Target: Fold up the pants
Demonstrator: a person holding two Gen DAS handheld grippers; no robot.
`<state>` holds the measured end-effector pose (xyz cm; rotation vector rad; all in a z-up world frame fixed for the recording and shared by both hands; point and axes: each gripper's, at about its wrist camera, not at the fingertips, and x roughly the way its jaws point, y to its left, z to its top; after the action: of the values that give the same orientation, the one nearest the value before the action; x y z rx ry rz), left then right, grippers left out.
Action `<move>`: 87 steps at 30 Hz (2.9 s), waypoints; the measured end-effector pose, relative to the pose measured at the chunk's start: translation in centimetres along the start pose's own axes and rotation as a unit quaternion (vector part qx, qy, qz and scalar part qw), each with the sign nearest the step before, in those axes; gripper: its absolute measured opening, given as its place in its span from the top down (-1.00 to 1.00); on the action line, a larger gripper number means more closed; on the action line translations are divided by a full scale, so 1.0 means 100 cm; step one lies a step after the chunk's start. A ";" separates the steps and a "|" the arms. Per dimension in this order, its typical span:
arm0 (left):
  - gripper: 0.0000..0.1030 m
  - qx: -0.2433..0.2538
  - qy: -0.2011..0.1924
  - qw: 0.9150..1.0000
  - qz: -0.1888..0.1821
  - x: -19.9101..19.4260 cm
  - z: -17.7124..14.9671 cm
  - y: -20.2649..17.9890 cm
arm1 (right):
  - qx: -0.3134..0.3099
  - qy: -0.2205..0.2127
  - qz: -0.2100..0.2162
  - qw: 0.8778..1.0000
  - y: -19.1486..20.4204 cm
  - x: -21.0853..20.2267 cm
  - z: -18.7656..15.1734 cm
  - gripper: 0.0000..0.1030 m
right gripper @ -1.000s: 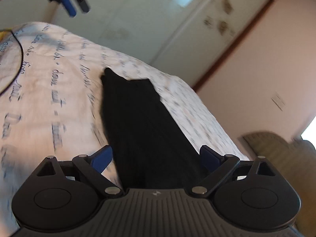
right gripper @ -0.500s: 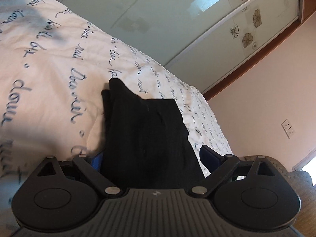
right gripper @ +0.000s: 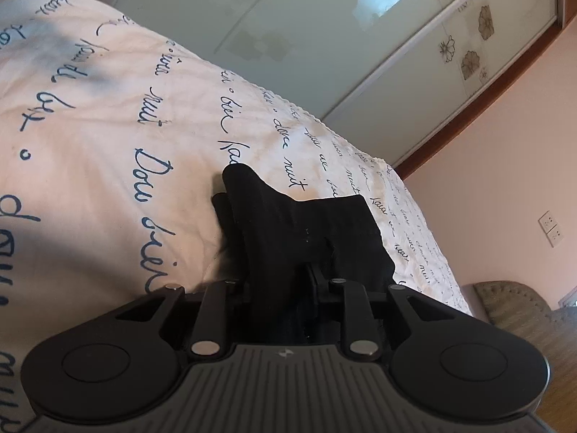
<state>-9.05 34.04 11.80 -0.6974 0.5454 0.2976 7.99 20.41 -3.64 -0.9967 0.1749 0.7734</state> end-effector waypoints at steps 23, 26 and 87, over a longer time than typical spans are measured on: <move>0.56 -0.131 0.196 0.969 -0.075 0.213 0.030 -0.060 | 0.299 -0.075 0.058 0.949 -0.082 -0.031 -0.042 0.82; 0.69 -0.128 0.203 0.969 -0.050 0.224 0.028 -0.052 | 0.316 -0.053 0.079 0.944 -0.087 -0.026 -0.044 0.44; -0.29 0.298 0.056 0.952 -0.038 0.136 -0.160 -0.176 | 0.783 -0.074 0.323 0.527 -0.267 -0.093 -0.273 0.64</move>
<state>3.77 11.38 3.20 -0.1467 0.6744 0.0109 24.37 -14.51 4.00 0.9817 0.9358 0.9448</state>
